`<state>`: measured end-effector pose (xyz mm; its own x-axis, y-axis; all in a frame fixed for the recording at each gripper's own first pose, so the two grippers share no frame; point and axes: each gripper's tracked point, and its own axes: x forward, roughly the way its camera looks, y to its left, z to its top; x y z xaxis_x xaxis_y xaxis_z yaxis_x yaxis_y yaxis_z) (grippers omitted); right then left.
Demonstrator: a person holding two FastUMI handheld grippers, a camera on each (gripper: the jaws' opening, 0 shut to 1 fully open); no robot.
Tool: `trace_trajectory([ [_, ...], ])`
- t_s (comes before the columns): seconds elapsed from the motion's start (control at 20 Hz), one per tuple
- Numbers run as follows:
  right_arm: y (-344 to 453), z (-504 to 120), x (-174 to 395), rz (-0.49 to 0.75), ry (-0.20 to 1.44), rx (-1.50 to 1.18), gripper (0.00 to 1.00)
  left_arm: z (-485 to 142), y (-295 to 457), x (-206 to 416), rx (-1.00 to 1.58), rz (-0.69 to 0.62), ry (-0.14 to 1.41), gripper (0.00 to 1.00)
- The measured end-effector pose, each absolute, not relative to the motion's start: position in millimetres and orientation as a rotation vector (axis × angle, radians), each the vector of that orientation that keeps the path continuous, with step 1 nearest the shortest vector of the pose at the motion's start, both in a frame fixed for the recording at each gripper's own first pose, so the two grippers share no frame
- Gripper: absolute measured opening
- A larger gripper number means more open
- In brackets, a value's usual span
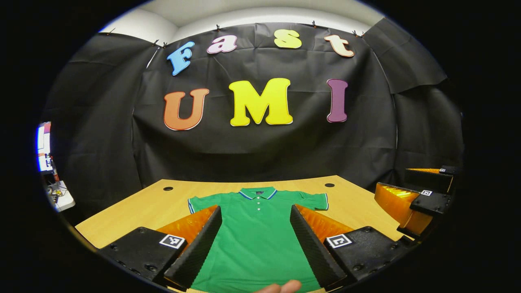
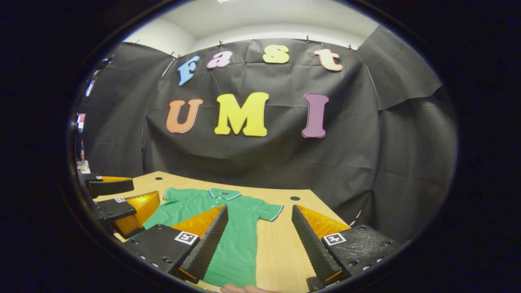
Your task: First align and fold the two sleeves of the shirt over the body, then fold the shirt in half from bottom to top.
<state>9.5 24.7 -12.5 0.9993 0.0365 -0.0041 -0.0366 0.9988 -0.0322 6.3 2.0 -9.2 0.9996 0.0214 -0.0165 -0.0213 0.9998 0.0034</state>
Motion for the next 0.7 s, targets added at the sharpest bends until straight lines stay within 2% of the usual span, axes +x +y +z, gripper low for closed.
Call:
trace_trajectory([
  [0.7, 19, -40, 20, 0.047, 0.015, -0.034, 0.95, -21, 20, 22, -0.029, 0.065, 0.047, 1.0],
])
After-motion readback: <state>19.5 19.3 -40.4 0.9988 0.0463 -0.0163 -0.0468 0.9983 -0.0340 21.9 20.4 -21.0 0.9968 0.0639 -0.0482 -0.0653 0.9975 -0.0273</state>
